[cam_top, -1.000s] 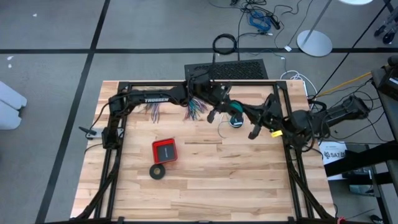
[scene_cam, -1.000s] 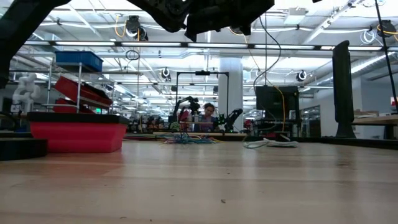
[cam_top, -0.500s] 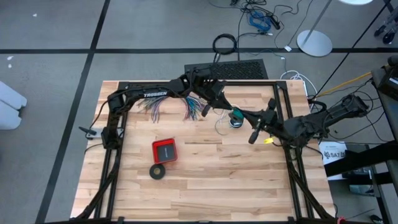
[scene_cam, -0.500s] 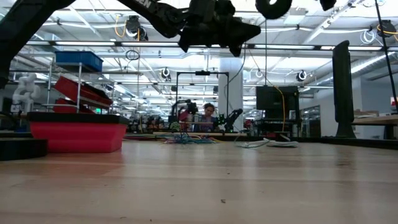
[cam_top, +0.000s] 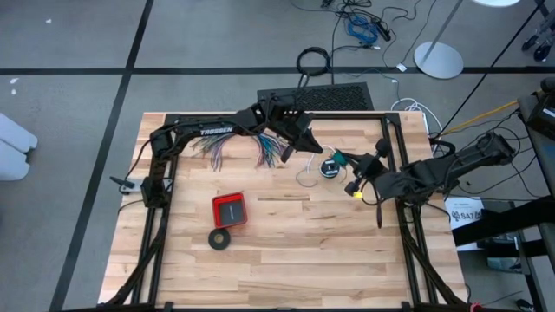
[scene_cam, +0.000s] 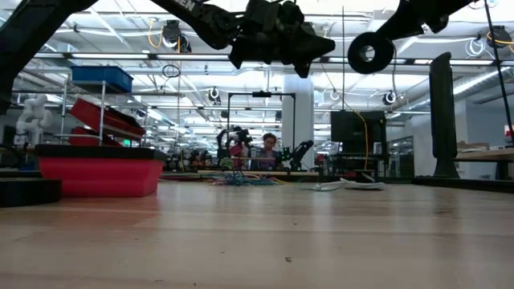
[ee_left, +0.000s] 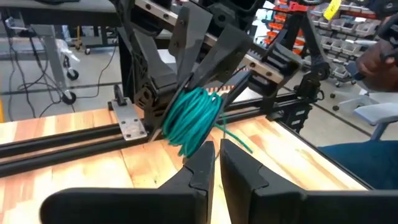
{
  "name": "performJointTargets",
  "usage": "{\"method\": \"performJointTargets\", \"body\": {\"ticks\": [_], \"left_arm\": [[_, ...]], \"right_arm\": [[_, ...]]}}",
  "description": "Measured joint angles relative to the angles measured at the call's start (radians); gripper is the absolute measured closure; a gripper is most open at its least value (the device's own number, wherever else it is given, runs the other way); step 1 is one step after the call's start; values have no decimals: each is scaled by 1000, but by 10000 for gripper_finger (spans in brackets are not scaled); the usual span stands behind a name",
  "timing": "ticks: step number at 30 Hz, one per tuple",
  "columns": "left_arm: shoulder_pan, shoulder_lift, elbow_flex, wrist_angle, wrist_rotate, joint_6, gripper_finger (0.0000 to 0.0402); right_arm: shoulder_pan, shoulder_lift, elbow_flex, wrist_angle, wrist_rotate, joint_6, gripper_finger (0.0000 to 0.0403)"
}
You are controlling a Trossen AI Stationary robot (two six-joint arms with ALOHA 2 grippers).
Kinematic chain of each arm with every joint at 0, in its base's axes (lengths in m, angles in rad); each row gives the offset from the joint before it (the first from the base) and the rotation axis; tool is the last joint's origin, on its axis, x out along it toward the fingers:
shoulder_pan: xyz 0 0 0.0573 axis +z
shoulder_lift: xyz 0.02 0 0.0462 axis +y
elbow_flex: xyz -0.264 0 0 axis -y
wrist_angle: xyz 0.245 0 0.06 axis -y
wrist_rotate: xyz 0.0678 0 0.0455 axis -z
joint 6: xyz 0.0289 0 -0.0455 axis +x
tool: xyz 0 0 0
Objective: Coil cords
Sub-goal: Coil the green wire onto the spool
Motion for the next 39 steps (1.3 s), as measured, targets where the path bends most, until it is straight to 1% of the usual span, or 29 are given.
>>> {"method": "performJointTargets", "body": {"ticks": [5,8,10,12,14,17,19,23,26,29,34,37,39], "left_arm": [[-11,0,0,-10,-42,0,369],[-11,0,0,-26,-47,3,369],[-11,0,0,-87,-57,41,369],[-11,2,0,-188,-96,121,369],[-14,10,-13,-252,-130,197,369],[-26,33,-54,-260,-135,217,367],[-39,54,-68,-246,-138,220,357],[-72,96,-86,-139,-143,200,310],[-99,127,-90,-24,-179,160,271],[-118,148,-90,113,-219,97,244],[-135,200,-91,417,-245,-105,233],[-153,229,-91,500,-270,-152,233],[-162,249,-92,541,-248,-168,233]], "right_arm": [[-35,32,0,-16,-9,-17,403],[-45,37,0,-15,-8,-20,403],[-46,36,0,-9,-8,-19,403],[-45,29,0,-5,-9,-19,403],[-43,20,0,0,-8,-19,403],[-43,12,0,10,-9,-20,403],[-43,10,0,32,-8,-34,403],[-43,10,0,76,-30,-69,403],[-43,10,0,101,-35,-79,403],[-43,10,0,107,-34,-79,403],[-43,10,0,122,-29,-80,403],[-43,10,0,153,-29,-102,403],[-43,10,0,162,-29,-118,403]]}}
